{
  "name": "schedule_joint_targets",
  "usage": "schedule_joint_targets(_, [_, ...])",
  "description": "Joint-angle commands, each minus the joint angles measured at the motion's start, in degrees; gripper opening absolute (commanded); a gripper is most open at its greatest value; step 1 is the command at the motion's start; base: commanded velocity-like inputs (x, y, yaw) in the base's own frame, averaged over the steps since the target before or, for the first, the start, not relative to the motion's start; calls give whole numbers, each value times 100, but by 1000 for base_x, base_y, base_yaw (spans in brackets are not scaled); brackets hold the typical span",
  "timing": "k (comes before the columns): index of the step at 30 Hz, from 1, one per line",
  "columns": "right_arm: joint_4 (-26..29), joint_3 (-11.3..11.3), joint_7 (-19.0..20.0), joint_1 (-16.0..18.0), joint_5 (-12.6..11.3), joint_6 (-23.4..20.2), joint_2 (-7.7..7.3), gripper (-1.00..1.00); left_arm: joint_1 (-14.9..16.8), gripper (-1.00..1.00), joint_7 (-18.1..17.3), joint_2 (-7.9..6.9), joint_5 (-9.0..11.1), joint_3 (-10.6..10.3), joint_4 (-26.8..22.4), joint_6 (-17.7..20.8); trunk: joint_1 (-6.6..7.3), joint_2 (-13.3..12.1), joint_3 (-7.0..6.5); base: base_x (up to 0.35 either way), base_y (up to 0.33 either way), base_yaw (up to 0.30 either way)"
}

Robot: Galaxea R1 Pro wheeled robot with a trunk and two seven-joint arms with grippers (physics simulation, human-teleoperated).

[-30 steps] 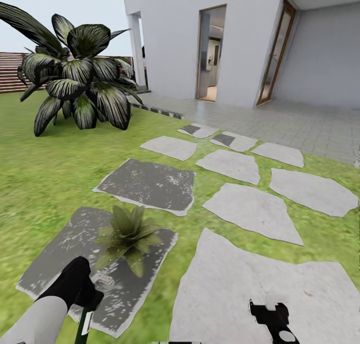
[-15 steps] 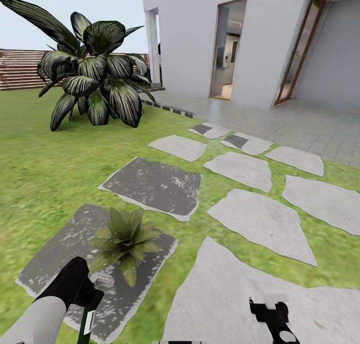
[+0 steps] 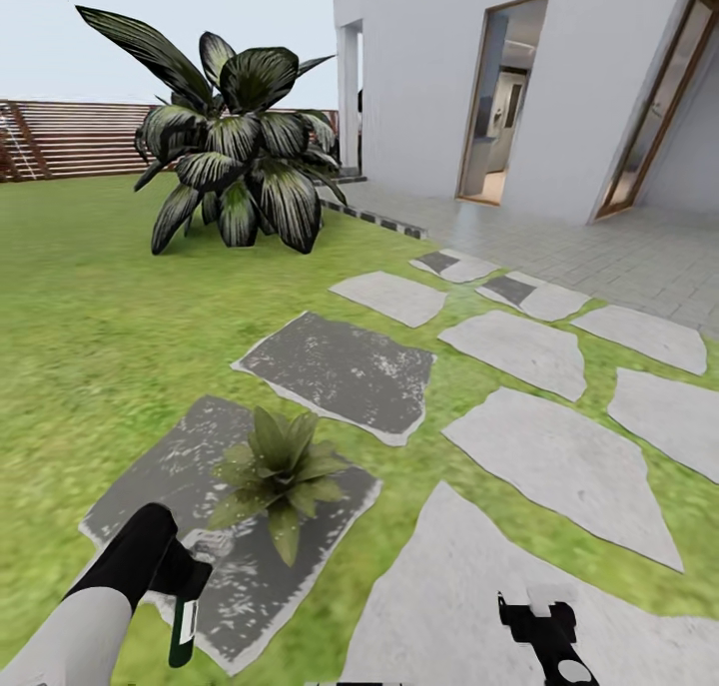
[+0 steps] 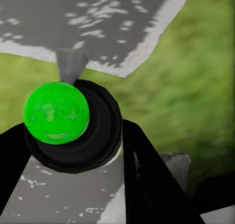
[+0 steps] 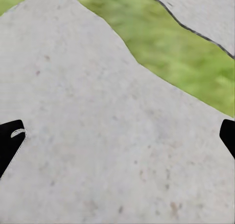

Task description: Pick up the pesticide atomizer in the garden and spray insectifuge to fully cover both potted plants in the garden.

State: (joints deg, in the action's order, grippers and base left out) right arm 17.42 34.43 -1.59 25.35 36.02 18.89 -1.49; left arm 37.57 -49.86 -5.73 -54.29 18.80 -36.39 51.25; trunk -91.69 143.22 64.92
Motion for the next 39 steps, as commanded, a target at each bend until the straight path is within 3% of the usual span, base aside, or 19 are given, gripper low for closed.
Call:
schedule_joint_targets(1, [-10, 37, -17, 4, 60, 28, 2, 100, 5, -100, -59, 7, -56, 21, -3, 13, 1, 2, -1, 0, -209, 219])
schedule_joint_targets(24, [-1, 37, -9, 5, 55, 33, 14, 100, 5, -100, -52, 10, -55, 10, 19, 16, 1, 2, -28, 36, -277, 46])
schedule_joint_targets(39, [-1, 37, -17, 5, 57, 36, 23, 100, 5, -100, -52, 1, -64, 10, -8, 16, 1, 2, -62, 1, -252, 259])
